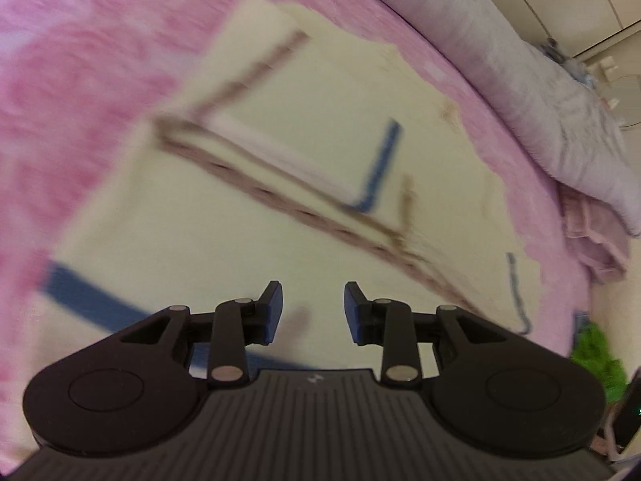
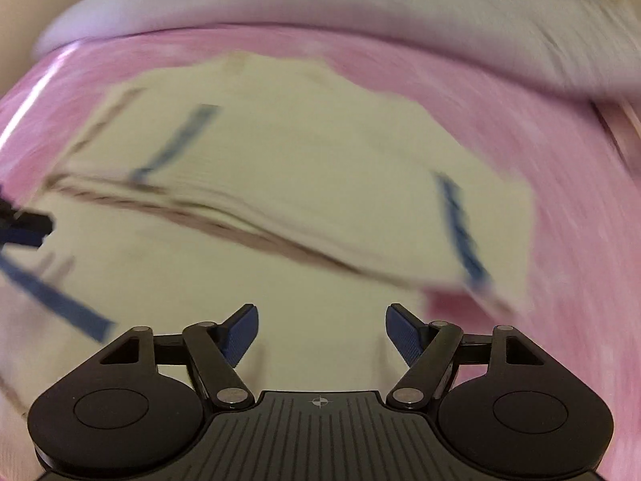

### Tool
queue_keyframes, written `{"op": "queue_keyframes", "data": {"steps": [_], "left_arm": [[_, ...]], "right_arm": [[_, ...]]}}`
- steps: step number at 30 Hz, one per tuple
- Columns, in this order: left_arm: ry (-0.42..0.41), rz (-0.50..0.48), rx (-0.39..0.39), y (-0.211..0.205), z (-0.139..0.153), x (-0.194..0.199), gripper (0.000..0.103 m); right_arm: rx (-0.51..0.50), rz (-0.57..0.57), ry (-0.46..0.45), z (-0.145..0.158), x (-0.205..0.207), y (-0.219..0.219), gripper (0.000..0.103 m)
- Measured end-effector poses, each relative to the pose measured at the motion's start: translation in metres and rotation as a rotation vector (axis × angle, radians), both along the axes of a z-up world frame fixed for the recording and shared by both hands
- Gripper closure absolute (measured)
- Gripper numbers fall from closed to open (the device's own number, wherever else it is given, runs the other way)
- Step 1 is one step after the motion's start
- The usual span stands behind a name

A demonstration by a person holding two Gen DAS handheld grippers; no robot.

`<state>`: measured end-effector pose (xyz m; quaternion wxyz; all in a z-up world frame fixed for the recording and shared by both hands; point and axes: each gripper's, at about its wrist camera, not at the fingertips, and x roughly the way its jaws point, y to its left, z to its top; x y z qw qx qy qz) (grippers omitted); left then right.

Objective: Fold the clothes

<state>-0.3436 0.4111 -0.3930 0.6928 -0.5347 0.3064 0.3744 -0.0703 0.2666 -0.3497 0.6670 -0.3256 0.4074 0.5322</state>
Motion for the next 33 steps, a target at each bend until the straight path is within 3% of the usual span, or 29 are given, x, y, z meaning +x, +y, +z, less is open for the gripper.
{"op": "queue_keyframes", "data": {"steps": [4,7,11,12,13,14,15,17,22,25,28,33], "left_arm": [[-0.108,0.04,-0.021,0.013,-0.011,0.04,0.07],[-0.093,0.033,0.025,0.031,-0.015,0.069,0.067],[-0.066,-0.044,0.043,0.045,-0.023,0.1,0.064],[-0.059,-0.065,0.044,0.048,-0.026,0.108,0.067],[-0.052,-0.086,0.045,0.051,-0.028,0.115,0.079],[-0.045,-0.107,0.046,0.054,-0.031,0.122,0.1],[-0.057,-0.143,0.044,0.054,-0.028,0.127,0.101],[-0.116,-0.174,0.13,0.052,-0.007,0.126,0.101],[-0.079,-0.202,0.442,0.067,0.064,0.085,0.101],[0.022,-0.174,0.477,0.089,0.069,0.045,0.101],[0.098,-0.169,0.433,0.1,0.047,0.015,0.101],[0.128,-0.173,0.405,0.097,0.018,-0.008,0.101]], "right_arm": [[-0.045,-0.286,0.084,-0.004,0.076,-0.028,0.03],[-0.03,-0.471,0.136,0.003,0.125,-0.047,0.03],[-0.024,-0.602,0.175,0.006,0.16,-0.063,0.03],[-0.031,-0.616,0.179,0.004,0.16,-0.066,0.03],[-0.038,-0.63,0.183,0.003,0.161,-0.068,0.03],[-0.045,-0.645,0.187,0.001,0.162,-0.071,0.03],[-0.055,-0.644,0.193,-0.001,0.16,-0.075,0.03],[-0.068,-0.632,0.194,-0.004,0.152,-0.078,0.03],[-0.058,-0.586,0.195,-0.006,0.136,-0.069,0.03],[-0.044,-0.544,0.204,-0.01,0.129,-0.055,0.03],[-0.04,-0.499,0.196,-0.015,0.118,-0.037,0.03],[-0.025,-0.39,0.155,-0.021,0.095,-0.007,0.03]]}}
